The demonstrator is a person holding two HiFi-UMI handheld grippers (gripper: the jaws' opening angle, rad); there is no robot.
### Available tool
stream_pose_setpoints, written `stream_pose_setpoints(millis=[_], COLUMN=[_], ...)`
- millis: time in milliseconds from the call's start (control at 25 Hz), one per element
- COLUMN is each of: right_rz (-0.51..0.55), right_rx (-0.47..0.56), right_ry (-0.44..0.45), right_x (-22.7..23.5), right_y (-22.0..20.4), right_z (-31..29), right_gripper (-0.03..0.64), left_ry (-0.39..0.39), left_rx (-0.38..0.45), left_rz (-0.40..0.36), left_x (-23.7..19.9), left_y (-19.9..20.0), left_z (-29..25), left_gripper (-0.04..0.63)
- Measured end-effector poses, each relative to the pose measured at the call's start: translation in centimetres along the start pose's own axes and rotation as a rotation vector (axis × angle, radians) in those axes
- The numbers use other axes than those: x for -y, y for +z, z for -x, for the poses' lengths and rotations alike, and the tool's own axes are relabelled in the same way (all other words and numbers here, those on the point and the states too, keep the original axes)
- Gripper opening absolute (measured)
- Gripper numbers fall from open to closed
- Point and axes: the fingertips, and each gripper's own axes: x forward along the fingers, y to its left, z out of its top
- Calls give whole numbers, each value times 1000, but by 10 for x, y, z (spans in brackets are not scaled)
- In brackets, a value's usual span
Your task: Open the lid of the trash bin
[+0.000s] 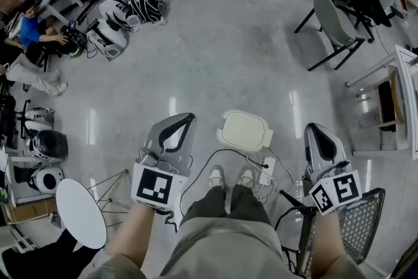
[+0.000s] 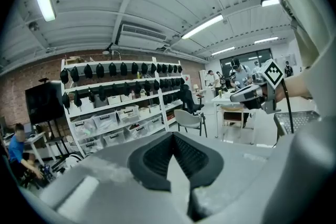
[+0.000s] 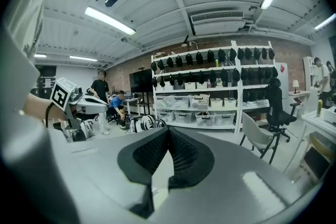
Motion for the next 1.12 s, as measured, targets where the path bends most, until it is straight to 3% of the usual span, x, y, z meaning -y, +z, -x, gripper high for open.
stream_pose_setpoints(millis=[240, 680, 1120], right_rz=[-37, -102, -180], right_rx=[-76, -198, -291], right_ry=[-16, -39, -102], right_x=[33, 81, 112], right_y=[-75, -247, -414], right_z=[-42, -115, -147], right_gripper=[3, 3, 3], left_ry=[-94, -196, -236], left_rx=[-33, -211, -385], left_rz=[-76, -15, 40], left_x=[9, 32, 54], left_y=[-61, -251, -446], left_z=[-68, -184, -252], left_gripper=[2, 2, 2])
